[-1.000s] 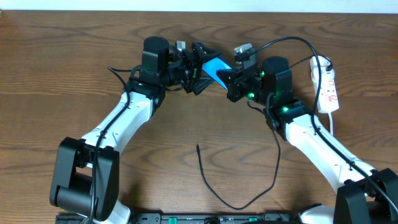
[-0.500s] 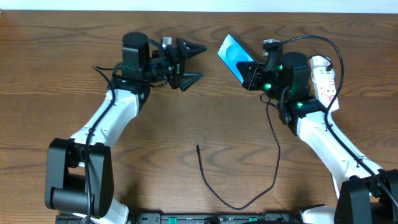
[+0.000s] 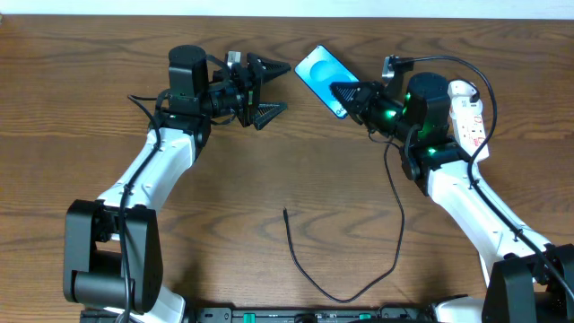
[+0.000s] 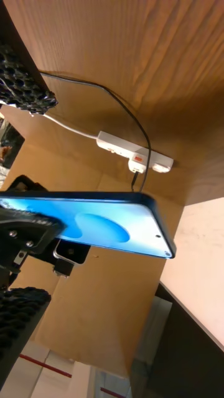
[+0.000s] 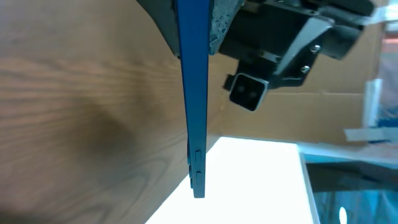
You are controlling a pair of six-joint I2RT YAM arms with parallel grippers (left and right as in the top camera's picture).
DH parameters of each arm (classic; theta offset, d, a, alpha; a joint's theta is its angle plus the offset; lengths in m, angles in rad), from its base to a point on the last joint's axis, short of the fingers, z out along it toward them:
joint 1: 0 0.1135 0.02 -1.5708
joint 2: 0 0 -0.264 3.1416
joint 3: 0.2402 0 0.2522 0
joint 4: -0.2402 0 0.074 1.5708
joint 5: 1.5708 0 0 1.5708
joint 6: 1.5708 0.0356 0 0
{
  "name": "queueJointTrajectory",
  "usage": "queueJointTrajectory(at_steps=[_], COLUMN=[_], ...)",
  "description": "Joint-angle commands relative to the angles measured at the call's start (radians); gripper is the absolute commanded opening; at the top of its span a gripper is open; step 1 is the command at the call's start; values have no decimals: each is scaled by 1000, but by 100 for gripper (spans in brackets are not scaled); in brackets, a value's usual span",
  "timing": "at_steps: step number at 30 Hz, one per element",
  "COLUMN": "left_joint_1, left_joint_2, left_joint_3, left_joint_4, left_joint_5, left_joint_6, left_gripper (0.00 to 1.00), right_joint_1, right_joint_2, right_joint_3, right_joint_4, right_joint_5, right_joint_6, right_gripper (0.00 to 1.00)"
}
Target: Plug charger to phone and switch on socket
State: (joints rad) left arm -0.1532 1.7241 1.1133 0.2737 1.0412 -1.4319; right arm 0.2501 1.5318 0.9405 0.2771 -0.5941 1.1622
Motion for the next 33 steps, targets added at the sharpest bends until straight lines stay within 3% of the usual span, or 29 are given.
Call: queueJointTrajectory(at_steps=[1,7,16,22,27,33], left_joint_1=[5,5,5,5,5,5], left_joint_2=[-26,-26,-26,-26,-26,-26], left_joint_3=[34,34,34,34,34,34], left_joint_4=[6,6,13,129,140,140], left_joint_5=[-21,-55,-93,-94,-101,-105], left_joint_6=[24,24,0,-42,-48,-48], left_gripper=[91,91,91,91,91,91], right_joint_1=[34,82,153,207,235,236], right_joint_2=[-2,-2,-2,-2,-2,-2], right_joint_3=[21,21,21,21,21,21], right_joint_4=[20,40,112,111,105,109], right_joint_5=[-45,-44,2,67,108,121], right_joint_6=[199,404,529,584,686,685], right_gripper=[1,1,1,1,2,1])
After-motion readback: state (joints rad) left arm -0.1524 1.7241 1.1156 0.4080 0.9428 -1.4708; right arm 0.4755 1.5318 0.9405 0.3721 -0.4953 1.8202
